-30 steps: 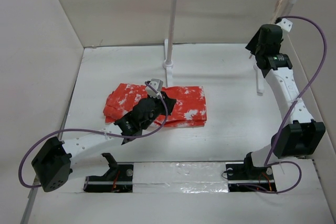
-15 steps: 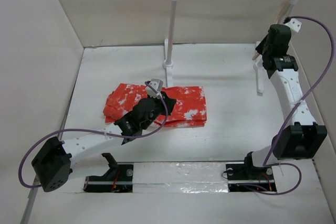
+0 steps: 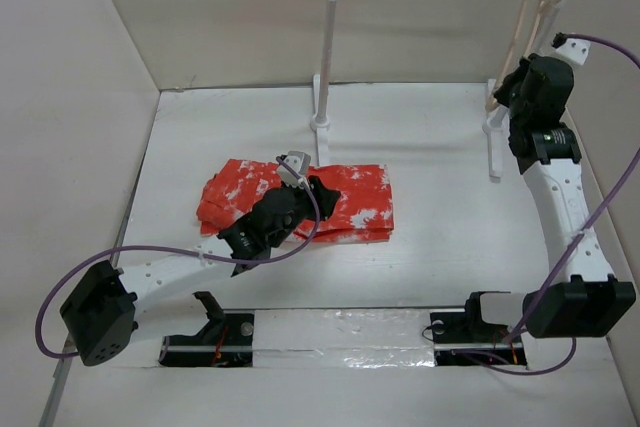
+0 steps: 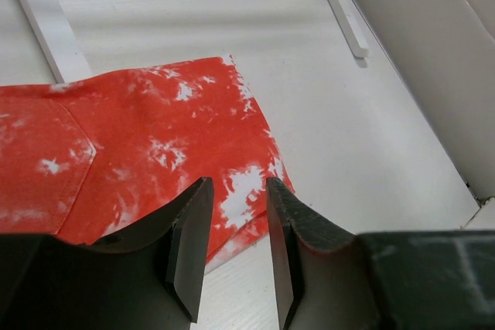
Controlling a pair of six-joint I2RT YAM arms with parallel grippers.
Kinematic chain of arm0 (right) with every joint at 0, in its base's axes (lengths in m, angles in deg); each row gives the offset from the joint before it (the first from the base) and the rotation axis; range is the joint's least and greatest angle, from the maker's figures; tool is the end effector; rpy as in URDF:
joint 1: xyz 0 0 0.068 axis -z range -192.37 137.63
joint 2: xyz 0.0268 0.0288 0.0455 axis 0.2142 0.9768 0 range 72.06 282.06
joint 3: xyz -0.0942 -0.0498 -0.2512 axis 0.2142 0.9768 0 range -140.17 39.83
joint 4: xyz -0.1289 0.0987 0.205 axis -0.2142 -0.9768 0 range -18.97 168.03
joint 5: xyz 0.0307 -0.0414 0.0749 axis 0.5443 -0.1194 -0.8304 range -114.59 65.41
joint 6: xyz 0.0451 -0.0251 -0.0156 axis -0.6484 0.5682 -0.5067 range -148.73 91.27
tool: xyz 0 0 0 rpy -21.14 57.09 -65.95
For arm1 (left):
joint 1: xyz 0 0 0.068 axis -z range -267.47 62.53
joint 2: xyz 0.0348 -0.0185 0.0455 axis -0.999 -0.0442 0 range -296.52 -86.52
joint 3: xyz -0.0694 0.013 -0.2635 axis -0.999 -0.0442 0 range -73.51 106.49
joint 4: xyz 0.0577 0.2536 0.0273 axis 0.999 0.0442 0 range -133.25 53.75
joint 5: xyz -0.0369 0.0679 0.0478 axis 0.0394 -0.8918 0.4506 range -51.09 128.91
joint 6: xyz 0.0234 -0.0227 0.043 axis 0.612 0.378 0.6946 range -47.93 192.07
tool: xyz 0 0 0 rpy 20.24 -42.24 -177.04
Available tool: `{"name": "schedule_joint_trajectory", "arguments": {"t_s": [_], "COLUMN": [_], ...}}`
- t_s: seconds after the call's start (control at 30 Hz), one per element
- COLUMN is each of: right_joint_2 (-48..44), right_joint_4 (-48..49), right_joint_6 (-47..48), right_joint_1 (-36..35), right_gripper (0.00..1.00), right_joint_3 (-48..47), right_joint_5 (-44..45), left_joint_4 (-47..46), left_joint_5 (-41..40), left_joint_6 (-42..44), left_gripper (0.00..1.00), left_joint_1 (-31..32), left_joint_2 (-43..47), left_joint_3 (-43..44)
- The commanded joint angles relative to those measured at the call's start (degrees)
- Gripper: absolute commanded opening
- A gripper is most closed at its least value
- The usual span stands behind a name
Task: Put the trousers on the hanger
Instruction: Pick up the hanger from the clothesline.
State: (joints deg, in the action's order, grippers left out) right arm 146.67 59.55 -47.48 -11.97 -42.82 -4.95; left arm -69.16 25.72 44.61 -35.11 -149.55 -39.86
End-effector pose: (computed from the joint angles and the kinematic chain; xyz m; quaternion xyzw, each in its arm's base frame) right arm 0.2898 -0.0140 0.4424 0.2335 0.7285 -0.0289 0.6434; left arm 0.1603 -0.1942 0.2742 0.0790 0.7233 -0.3727 0.5759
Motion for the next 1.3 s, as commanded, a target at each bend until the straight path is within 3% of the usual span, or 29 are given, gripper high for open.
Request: {"name": "schedule_joint_trajectory", "arguments": {"t_s": [0.0,0.1,0.3,0.47,0.63,0.87,1.03,1.1,1.27], "right_joint_2": [-3.05,-5.08,-8.42,-15.71,-18.0,-19.15,-17.57,-16.69,-15.98], "right_joint_4": [6.08,9.85,5.3,7.49,5.92,3.1,3.98,4.07,3.71], "right_joint_6": [1.08,1.16,-1.29,-4.9,-9.2,-14.65,-18.25,-19.22,-20.37], "right_joint_1": [-0.67,-0.67,-3.65,-13.48,-23.06,-34.23,-40.46,-42.49,-44.52], "right_gripper": [0.0,0.0,0.0,0.0,0.0,0.0,0.0,0.0,0.0], "right_joint_3": [3.96,8.37,15.49,30.93,39.84,45.64,48.46,49.34,49.96], "right_joint_5": [-1.01,-2.85,-5.4,-7.07,-3.48,2.42,4.53,6.81,8.22], "left_joint_4": [-3.18,-3.27,-3.0,-3.09,-2.83,0.77,4.63,6.22,10.69], "left_joint_5": [0.97,0.89,1.06,2.03,3.17,6.6,5.72,5.11,1.87], "left_joint_6": [0.13,0.13,0.13,0.57,1.1,-0.04,0.74,1.44,2.77], "left_gripper": [0.32,0.35,0.39,0.43,0.53,0.6,0.61,0.61,0.62], "left_joint_1": [0.02,0.02,0.02,0.02,0.02,0.55,1.17,1.87,2.4], "left_joint_2": [0.8,0.54,0.36,0.01,-1.83,-11.84,-24.76,-29.76,-37.07], "left_joint_3": [-0.69,-0.69,-0.34,0.54,3.26,17.82,29.78,37.33,46.57]}}
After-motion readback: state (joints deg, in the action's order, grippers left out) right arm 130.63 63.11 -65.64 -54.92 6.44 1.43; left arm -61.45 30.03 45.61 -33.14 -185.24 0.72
